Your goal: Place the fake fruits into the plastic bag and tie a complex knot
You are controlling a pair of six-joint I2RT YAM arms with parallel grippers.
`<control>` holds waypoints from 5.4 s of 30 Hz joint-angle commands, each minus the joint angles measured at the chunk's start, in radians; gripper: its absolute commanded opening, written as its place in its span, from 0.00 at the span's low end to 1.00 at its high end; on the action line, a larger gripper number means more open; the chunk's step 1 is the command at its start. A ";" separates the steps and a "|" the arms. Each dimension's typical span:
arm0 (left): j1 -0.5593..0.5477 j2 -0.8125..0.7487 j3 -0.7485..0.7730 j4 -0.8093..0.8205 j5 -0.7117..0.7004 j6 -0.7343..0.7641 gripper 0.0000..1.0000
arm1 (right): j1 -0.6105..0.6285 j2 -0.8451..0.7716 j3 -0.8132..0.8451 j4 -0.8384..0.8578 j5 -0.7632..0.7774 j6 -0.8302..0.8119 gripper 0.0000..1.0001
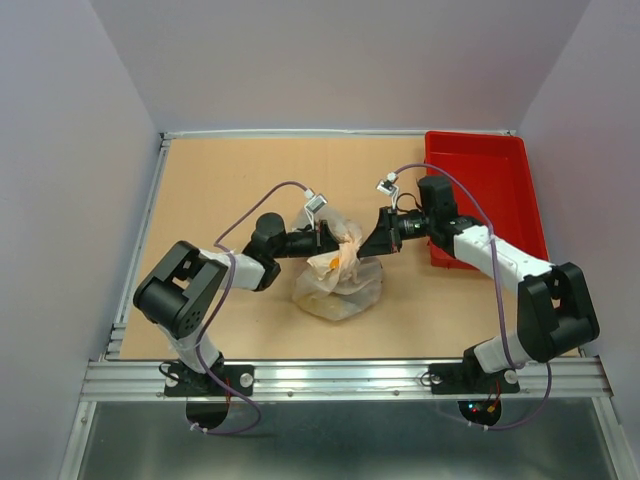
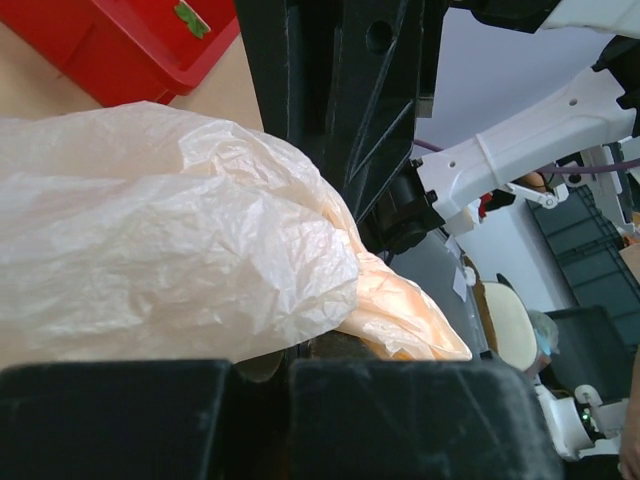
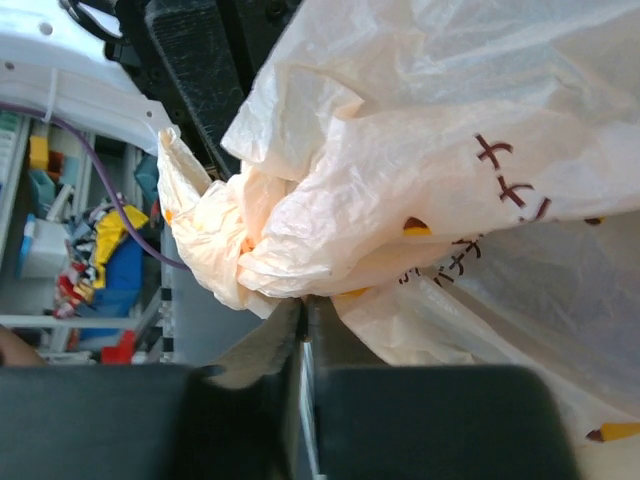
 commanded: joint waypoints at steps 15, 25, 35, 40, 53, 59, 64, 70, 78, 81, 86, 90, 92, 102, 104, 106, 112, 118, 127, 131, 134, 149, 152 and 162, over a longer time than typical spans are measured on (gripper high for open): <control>0.236 -0.422 0.121 -0.909 -0.072 0.758 0.56 | 0.013 -0.052 0.050 -0.013 0.096 -0.136 0.00; 0.280 -0.416 0.549 -1.929 -0.038 1.430 0.64 | 0.013 -0.046 0.101 -0.116 0.158 -0.246 0.00; 0.024 -0.335 0.715 -1.976 -0.256 1.361 0.65 | 0.016 -0.023 0.133 -0.151 0.170 -0.306 0.00; -0.024 -0.276 0.726 -1.896 -0.371 1.301 0.65 | 0.021 -0.031 0.135 -0.153 0.170 -0.306 0.00; -0.053 -0.220 0.700 -1.816 -0.452 1.345 0.09 | 0.024 -0.042 0.136 -0.176 0.165 -0.329 0.00; 0.039 -0.296 0.617 -1.783 -0.485 1.253 0.00 | 0.016 -0.066 0.133 -0.290 0.251 -0.433 0.00; 0.230 -0.368 0.540 -1.766 -0.558 1.227 0.00 | -0.033 -0.089 0.121 -0.384 0.302 -0.532 0.00; 0.388 -0.385 0.496 -1.801 -0.647 1.259 0.00 | -0.125 -0.066 0.133 -0.492 0.409 -0.693 0.00; 0.528 -0.430 0.336 -1.832 -0.670 1.400 0.00 | -0.249 0.001 0.113 -0.550 0.536 -0.883 0.00; 0.566 -0.427 0.305 -1.815 -0.687 1.422 0.00 | -0.265 0.020 0.110 -0.553 0.562 -0.917 0.00; 0.585 -0.391 0.282 -1.792 -0.745 1.453 0.00 | -0.286 0.058 0.095 -0.555 0.605 -0.964 0.00; 0.632 -0.353 0.276 -1.775 -0.741 1.479 0.00 | -0.309 0.083 0.101 -0.555 0.635 -1.006 0.00; 0.642 -0.353 0.288 -1.769 -0.715 1.471 0.00 | -0.314 0.089 0.113 -0.558 0.636 -1.007 0.00; 0.634 -0.345 0.408 -1.809 -0.478 1.477 0.00 | -0.311 0.072 0.257 -0.628 0.551 -0.999 0.01; 0.602 -0.351 0.411 -1.816 -0.449 1.468 0.00 | -0.299 0.095 0.294 -0.711 0.524 -1.012 0.01; 0.565 -0.356 0.419 -1.827 -0.413 1.466 0.00 | -0.286 0.106 0.346 -0.763 0.487 -1.044 0.34; 0.438 -0.379 0.428 -1.827 -0.393 1.427 0.00 | -0.219 0.070 0.398 -0.783 0.513 -1.079 0.75; 0.418 -0.396 0.448 -1.812 -0.400 1.407 0.40 | -0.073 0.058 0.425 -0.782 0.590 -1.134 0.93; 0.415 -0.393 0.482 -1.819 -0.405 1.454 0.60 | 0.066 0.138 0.394 -0.700 0.679 -1.236 0.97; 0.378 -0.390 0.471 -1.824 -0.426 1.515 0.68 | 0.112 0.190 0.372 -0.630 0.725 -1.248 0.91; 0.349 -0.394 0.436 -1.804 -0.471 1.554 0.69 | 0.128 0.231 0.372 -0.611 0.756 -1.251 0.80; 0.284 -0.154 0.423 -1.612 -0.704 1.576 0.00 | 0.129 0.267 0.363 -0.510 0.848 -1.144 0.00; 0.335 -0.213 0.416 -1.637 -0.704 1.537 0.00 | 0.078 0.239 0.340 -0.506 0.860 -1.083 0.00; 0.586 -0.391 0.367 -1.792 -0.678 1.664 0.00 | -0.171 0.169 0.277 -0.564 0.823 -0.998 0.00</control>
